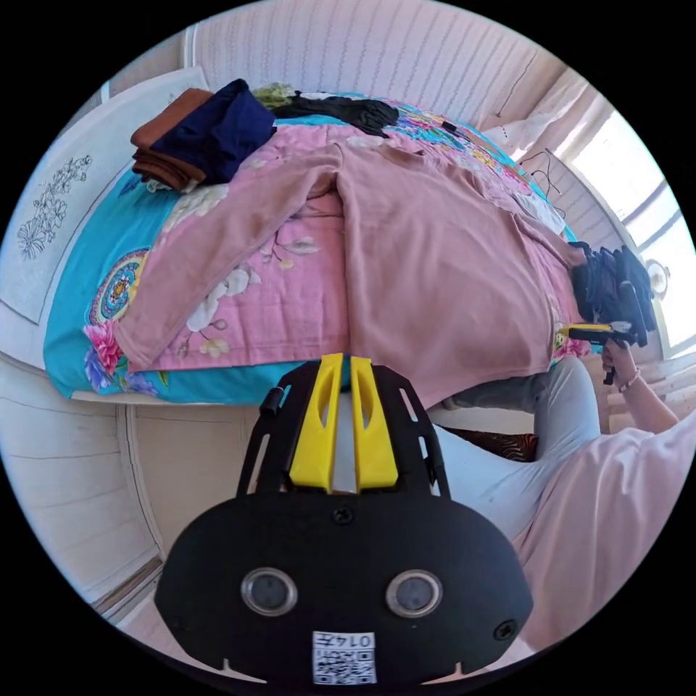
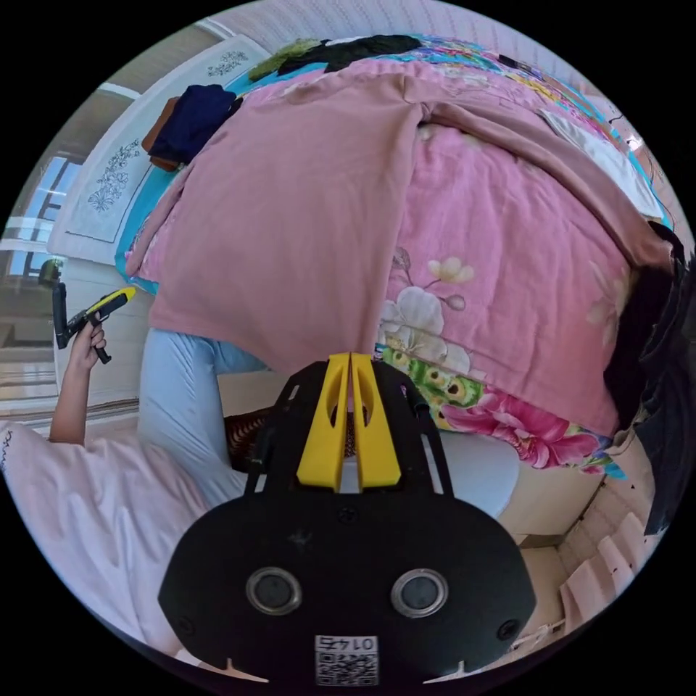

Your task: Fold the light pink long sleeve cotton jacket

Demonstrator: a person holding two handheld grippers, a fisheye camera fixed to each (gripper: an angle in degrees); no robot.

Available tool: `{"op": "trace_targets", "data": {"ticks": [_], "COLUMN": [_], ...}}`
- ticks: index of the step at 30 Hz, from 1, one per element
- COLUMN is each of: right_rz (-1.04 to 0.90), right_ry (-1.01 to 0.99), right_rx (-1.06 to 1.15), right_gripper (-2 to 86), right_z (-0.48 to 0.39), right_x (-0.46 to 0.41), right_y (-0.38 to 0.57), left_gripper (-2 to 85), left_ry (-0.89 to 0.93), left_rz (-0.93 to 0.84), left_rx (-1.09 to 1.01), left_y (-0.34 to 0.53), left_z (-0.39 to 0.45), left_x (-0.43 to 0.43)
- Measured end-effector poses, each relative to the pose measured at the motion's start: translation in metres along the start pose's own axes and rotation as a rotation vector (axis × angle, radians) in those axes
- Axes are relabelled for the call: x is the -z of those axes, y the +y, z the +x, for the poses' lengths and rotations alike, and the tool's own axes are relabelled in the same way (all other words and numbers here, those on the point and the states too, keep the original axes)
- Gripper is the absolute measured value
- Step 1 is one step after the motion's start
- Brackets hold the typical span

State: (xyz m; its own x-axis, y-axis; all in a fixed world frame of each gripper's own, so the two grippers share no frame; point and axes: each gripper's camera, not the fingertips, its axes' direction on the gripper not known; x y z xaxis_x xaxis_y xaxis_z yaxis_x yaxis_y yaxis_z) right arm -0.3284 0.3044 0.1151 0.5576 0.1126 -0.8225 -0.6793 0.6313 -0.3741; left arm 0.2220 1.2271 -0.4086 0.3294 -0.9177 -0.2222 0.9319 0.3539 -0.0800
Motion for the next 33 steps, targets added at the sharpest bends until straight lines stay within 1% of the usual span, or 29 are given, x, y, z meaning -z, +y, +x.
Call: {"op": "trace_targets", "data": {"ticks": [2, 5, 7, 9, 10, 11, 13, 16, 18, 20, 22, 24, 26, 29, 31, 33], "right_rz": [0.018, 0.017, 0.015, -0.027, 0.005, 0.036, 0.060, 0.031, 0.000, -0.031, -0.053, -0.058, -0.031, 0.045, 0.064, 0.048], "right_ry": [0.032, 0.055, 0.104, 0.144, 0.144, 0.138, 0.092, 0.083, 0.085, 0.083, 0.060, 0.051, 0.049, 0.044, 0.005, -0.028], "right_rx": [0.043, 0.092, 0.112, 0.096, 0.065, 0.051, 0.003, 0.016, 0.034, 0.059, 0.094, 0.123, 0.158, 0.269, 0.398, 0.509], "right_gripper": [-0.5, -0.5, -0.5, -0.5, -0.5, -0.5, -0.6, -0.7, -0.8, -0.8, -0.8, -0.6, -0.2, 2.9, 5.7, 6.3], "right_z": [-0.020, -0.055, -0.080, -0.092, -0.098, -0.100, -0.106, -0.120, -0.130, -0.140, -0.153, -0.165, -0.183, -0.236, -0.294, -0.344], "right_x": [0.006, 0.005, -0.004, -0.023, -0.028, -0.027, -0.024, -0.020, -0.016, -0.008, 0.008, 0.020, 0.033, 0.049, 0.049, 0.042], "right_y": [-0.016, -0.046, -0.064, -0.074, -0.076, -0.076, -0.080, -0.093, -0.101, -0.108, -0.116, -0.125, -0.137, -0.168, -0.204, -0.235], "left_gripper": [-0.9, -1.0, -1.0, -1.0, -1.0, -1.0, -1.0, -1.0, -1.0, -1.0, -0.9, -0.9, -0.6, 1.5, 4.5, 6.5], "left_ry": [-0.012, 0.042, 0.051, 0.045, 0.037, 0.026, 0.026, 0.038, 0.059, 0.080, 0.073, 0.030, -0.038, -0.105, -0.098, -0.097], "left_rz": [0.017, 0.014, 0.001, -0.079, -0.122, -0.063, -0.061, -0.033, -0.003, 0.095, 0.155, 0.200, 0.247, 0.295, 0.333, 0.361], "left_rx": [-0.021, -0.043, -0.046, -0.065, -0.068, -0.080, -0.079, -0.072, -0.025, 0.066, 0.143, 0.235, 0.371, 0.526, 0.571, 0.596], "left_y": [-0.016, -0.039, -0.049, -0.056, -0.057, -0.053, -0.052, -0.048, -0.043, -0.026, -0.007, 0.014, 0.041, 0.066, 0.072, 0.070], "left_z": [0.014, 0.031, 0.038, 0.043, 0.044, 0.043, 0.038, 0.025, 0.011, -0.020, -0.053, -0.095, -0.156, -0.220, -0.248, -0.268], "left_x": [-0.004, -0.024, -0.041, -0.068, -0.086, -0.083, -0.080, -0.068, -0.055, -0.025, -0.002, 0.017, 0.036, 0.049, 0.052, 0.052]}}
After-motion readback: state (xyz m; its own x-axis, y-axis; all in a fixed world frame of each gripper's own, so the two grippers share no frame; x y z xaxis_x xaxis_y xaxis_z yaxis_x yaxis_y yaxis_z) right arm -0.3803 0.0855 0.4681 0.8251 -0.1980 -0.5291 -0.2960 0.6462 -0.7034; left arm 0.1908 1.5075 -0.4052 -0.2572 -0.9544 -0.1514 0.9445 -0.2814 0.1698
